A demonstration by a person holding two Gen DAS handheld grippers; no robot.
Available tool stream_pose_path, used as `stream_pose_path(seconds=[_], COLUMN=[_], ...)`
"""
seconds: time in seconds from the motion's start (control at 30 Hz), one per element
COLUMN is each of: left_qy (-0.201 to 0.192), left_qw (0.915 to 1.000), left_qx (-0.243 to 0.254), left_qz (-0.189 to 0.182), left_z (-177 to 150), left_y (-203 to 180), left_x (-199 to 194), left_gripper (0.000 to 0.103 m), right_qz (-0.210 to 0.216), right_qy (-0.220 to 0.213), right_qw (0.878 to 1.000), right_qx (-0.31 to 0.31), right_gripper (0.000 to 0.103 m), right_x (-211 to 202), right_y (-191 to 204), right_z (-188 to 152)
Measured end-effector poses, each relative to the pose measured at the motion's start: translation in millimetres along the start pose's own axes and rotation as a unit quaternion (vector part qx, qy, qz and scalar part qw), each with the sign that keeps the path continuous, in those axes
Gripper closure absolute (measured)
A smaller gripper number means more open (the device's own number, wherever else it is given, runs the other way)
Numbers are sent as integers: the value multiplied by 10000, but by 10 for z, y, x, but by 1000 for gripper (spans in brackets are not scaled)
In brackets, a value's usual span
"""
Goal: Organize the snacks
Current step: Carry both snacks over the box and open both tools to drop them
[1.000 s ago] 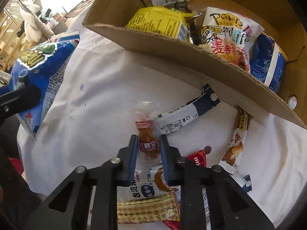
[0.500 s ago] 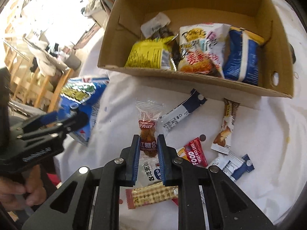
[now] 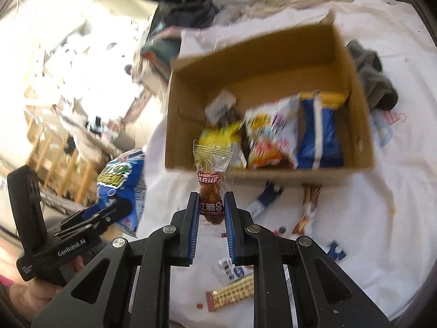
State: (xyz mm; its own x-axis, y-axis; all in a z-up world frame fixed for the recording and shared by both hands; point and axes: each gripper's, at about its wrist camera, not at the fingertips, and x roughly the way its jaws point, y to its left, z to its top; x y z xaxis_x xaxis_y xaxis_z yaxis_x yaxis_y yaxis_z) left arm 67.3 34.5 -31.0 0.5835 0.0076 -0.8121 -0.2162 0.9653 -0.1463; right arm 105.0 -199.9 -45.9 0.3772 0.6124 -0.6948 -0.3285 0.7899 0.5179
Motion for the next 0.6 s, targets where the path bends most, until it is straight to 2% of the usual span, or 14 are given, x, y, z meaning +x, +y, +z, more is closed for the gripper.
stream_pose_path(seconds=[0.1, 0.23, 0.37, 0.6], left_qy=[-282, -436, -528, -582], left_qw=[9996, 9989, 9981, 9965], left_qx=[68, 194, 299, 570], left_qz=[-12, -48, -109, -190], left_z=[199, 459, 662, 836], left_y=[-60, -169, -291, -503], left_x=[-94, -103, -48, 244], left_gripper=[43, 43, 43, 43], right_qz=[28, -57, -120, -342], right_qy=[-341, -674, -793, -671], right_qw=[9991, 9968, 9949, 9945], right_qx=[232, 426, 612, 724], right_gripper=[84, 84, 84, 84], right_x=[-112, -230, -233, -105], right_y=[-111, -275, -410, -619], right_z=[171, 386, 541, 717])
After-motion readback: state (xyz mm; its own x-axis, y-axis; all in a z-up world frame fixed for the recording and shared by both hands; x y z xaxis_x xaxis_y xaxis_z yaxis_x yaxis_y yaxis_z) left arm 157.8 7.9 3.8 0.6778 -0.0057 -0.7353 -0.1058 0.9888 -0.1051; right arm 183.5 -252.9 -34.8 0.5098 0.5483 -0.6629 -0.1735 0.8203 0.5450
